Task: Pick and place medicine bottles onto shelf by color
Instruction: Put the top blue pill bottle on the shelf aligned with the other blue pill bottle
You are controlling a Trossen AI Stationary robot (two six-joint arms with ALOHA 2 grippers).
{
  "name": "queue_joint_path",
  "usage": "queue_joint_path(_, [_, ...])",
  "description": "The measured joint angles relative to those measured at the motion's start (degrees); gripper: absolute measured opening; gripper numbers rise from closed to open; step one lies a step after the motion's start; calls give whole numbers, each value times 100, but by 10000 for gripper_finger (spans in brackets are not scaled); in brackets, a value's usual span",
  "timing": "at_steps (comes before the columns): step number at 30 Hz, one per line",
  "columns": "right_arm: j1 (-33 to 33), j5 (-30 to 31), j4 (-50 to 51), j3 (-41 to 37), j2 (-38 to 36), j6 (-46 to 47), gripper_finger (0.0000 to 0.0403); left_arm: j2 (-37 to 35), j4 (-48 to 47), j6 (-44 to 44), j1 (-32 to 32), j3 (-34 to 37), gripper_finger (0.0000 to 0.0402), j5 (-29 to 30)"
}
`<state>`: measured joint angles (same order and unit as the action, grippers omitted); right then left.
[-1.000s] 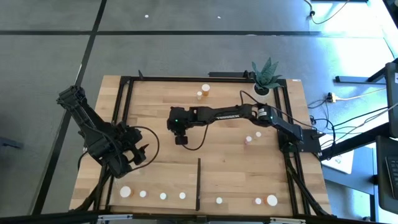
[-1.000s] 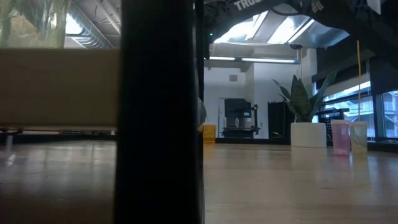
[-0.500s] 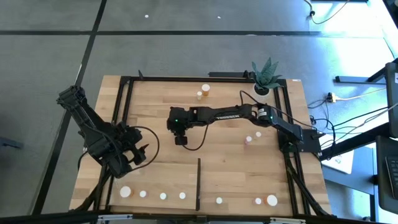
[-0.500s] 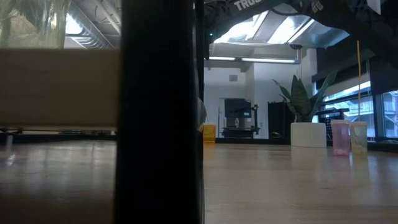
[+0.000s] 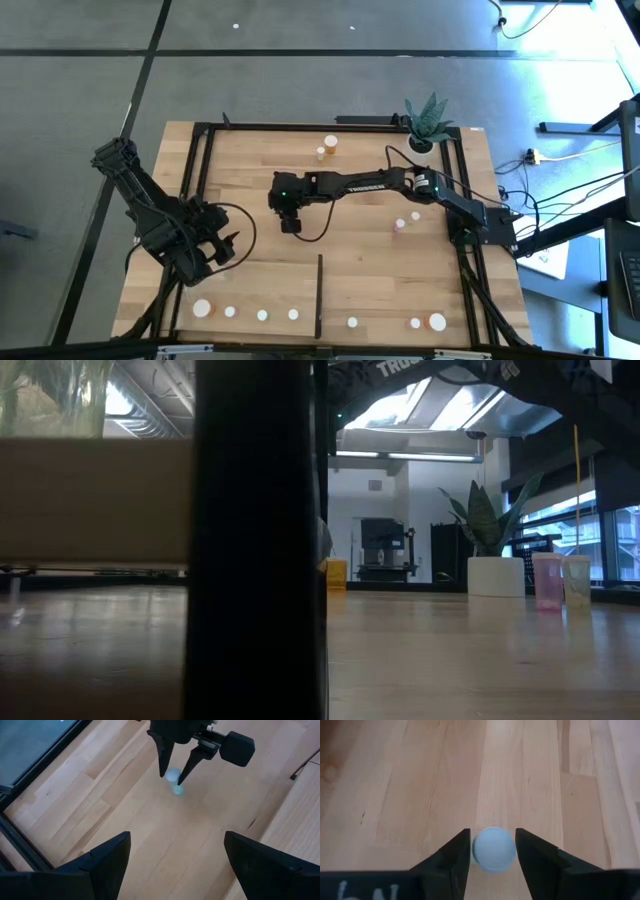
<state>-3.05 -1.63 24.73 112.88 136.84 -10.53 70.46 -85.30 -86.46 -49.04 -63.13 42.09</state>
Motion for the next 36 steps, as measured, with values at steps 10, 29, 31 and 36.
queue_joint_path(10, [1,3,-26,0,0,111,197,0,2,0,0,0,315,0])
queue_joint_path(29, [0,3,2072,1485,-11,126,198,0,24,-6,167,0,315,2])
queue_joint_path(31, [0,3,2389,1733,-11,116,198,0,96,69,296,0,315,1])
queue_joint_path(36, [1,7,3119,2199,-120,126,198,0,464,727,635,0,315,2])
